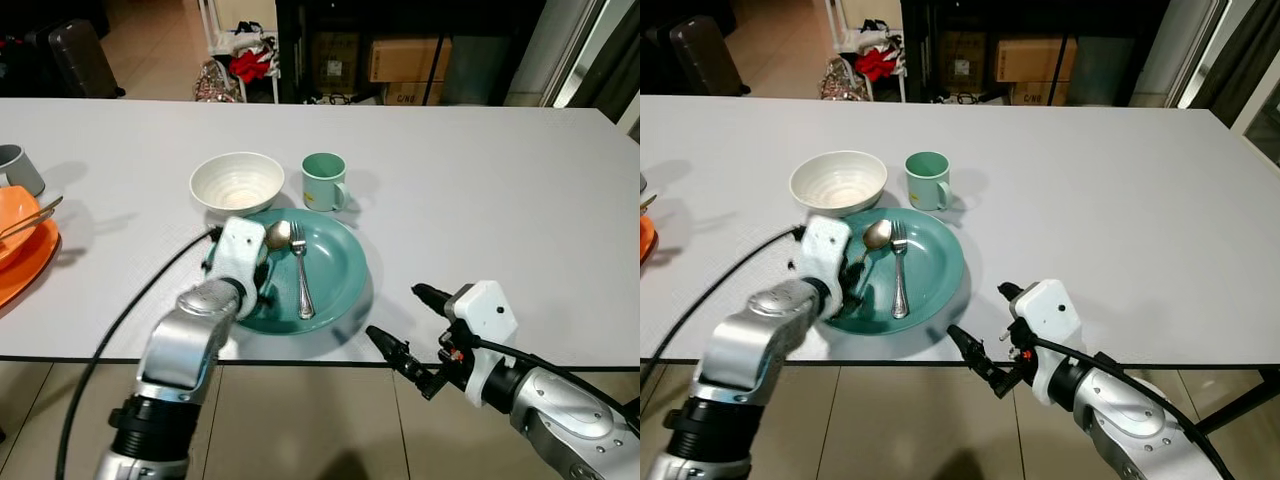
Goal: Setting the table
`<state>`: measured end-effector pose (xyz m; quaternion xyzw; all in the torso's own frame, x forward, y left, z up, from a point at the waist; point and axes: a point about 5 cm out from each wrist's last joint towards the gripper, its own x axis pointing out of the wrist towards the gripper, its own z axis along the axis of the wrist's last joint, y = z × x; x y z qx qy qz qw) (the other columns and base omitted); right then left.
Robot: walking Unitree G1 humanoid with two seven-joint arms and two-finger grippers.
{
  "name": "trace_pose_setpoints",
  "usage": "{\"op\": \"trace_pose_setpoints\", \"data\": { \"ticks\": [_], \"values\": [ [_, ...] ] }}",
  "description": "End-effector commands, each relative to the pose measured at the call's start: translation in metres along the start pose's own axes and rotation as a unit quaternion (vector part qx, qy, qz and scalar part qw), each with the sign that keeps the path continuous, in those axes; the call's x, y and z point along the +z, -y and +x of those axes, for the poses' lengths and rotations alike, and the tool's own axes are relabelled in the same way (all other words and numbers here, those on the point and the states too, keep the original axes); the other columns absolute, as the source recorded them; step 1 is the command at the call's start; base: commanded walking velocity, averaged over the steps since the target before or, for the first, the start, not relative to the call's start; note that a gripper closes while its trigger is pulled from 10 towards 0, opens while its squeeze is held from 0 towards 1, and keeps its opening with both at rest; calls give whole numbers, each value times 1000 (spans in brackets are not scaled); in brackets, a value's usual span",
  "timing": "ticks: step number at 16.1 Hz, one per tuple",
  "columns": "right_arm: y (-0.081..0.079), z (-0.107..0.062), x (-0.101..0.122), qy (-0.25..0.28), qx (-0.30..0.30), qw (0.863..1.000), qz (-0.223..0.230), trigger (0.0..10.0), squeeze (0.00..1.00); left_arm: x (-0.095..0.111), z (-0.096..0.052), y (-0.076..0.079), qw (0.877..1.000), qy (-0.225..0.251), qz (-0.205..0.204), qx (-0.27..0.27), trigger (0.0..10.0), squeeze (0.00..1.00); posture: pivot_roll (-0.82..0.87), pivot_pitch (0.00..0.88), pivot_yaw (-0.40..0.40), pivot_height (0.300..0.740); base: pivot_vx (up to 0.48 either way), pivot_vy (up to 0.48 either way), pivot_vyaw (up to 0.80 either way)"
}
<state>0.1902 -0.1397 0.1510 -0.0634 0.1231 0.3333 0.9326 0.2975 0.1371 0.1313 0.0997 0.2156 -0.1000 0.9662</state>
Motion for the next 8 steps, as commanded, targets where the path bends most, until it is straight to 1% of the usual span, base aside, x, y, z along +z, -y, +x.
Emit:
{"op": "trace_pose_setpoints", "data": {
  "ticks": [1,2,3,4,5,6,7,8],
  "values": [
    [2,-2,7,17,-4,1000,-7,10000,0,8,-3,0,1000,29,5,-6,10000,1000,-53,0,32,740,0,0,0],
    [1,-4,11,34,-15,999,4,10000,0,20,-15,-2,994,94,-34,-43,10000,0,-53,0,32,740,0,0,0],
    [1,-4,12,38,-18,999,7,10000,0,23,-17,-3,992,109,-42,-48,10000,0,-53,0,32,740,0,0,0],
    [-1,-4,14,46,-25,999,9,10000,0,30,-24,-3,986,146,-52,-60,10000,0,-48,0,32,740,0,0,0],
    [1,-4,16,59,-45,997,13,10000,0,38,-32,0,978,190,-53,-70,10000,0,-48,0,32,740,0,0,0],
    [8,-3,20,76,-90,993,14,10000,0,41,-37,2,974,208,-57,-74,10000,0,-49,0,31,740,0,0,0],
    [12,-2,21,81,-110,990,13,10000,0,40,-38,2,974,208,-56,-74,10000,0,-50,0,30,740,0,0,0],
    [30,-1,25,94,-220,971,14,10000,0,40,-40,3,973,223,-32,-53,10000,0,-56,0,19,740,0,0,0]
  ]
}}
